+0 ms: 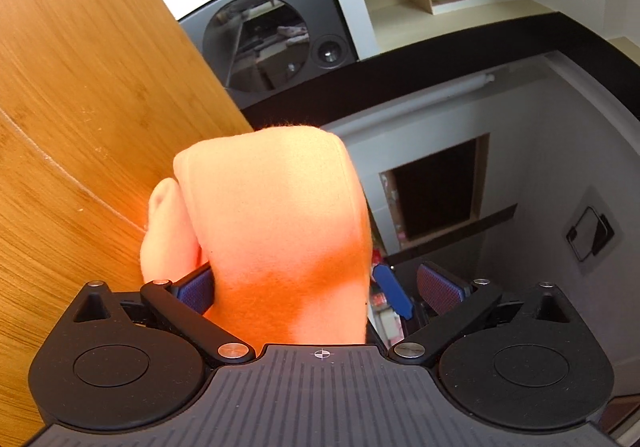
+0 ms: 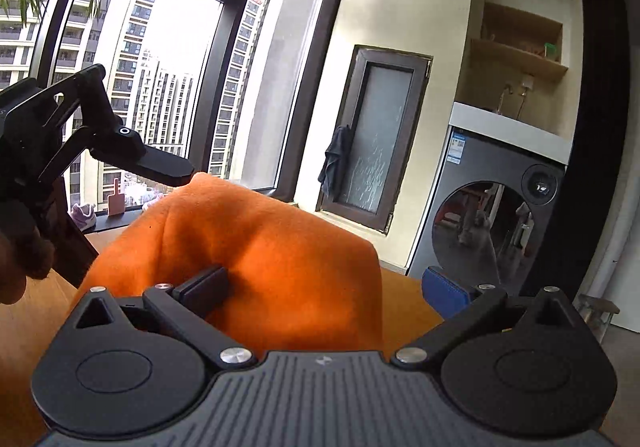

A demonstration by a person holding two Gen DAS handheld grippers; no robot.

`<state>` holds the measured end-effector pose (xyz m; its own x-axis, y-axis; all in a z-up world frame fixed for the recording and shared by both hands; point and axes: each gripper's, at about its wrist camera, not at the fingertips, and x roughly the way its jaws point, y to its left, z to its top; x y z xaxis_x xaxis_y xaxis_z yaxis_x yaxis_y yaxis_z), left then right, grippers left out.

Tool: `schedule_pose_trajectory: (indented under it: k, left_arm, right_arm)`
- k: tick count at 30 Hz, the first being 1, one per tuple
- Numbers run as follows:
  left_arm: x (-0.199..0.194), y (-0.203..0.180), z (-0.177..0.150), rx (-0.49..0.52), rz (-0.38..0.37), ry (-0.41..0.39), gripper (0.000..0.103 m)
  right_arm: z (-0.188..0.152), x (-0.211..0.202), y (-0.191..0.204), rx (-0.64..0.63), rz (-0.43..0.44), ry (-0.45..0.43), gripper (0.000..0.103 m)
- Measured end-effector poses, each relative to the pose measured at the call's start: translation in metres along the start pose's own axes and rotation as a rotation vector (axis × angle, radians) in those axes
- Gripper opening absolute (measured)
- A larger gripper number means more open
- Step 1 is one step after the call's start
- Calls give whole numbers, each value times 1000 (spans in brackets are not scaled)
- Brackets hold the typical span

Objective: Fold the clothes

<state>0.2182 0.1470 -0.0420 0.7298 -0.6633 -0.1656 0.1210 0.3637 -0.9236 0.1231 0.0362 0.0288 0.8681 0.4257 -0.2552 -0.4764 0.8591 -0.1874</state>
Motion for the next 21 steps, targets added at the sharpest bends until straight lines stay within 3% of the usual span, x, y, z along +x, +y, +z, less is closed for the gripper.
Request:
schedule_pose_trajectory:
  k: [1,5,9,12,13,16,18,21]
  left_arm:
    - [1,-3,0,2,-5,6,103]
    - [7,-14,-2,8,24,22,103]
    - [18,-16,-1,-91,0,25,103]
    - [24,-18,-1,-192,-108,34,103]
    - [27,-21,-1,-201,-129,37,103]
    - [31,-31,3,-152,-111,41,103]
    - [32,-34,7,-112,-85,34,103]
    - [29,-26,13,-84,-55,3,103]
  right_arm:
    - [1,-8,-6,28,7,-6,103]
    - [-3,-47,-23,181,182,-36,103]
    - [-11,-60,-1,168,252,-21,103]
    - [-20,-44,31,92,204,32,103]
    - [-22,-40,40,52,147,26,103]
    - [-24,-19,53,-60,-36,32,103]
    - [-24,-5,44,-58,-72,61,103]
    - [-19,-4,22,-67,-59,50,70]
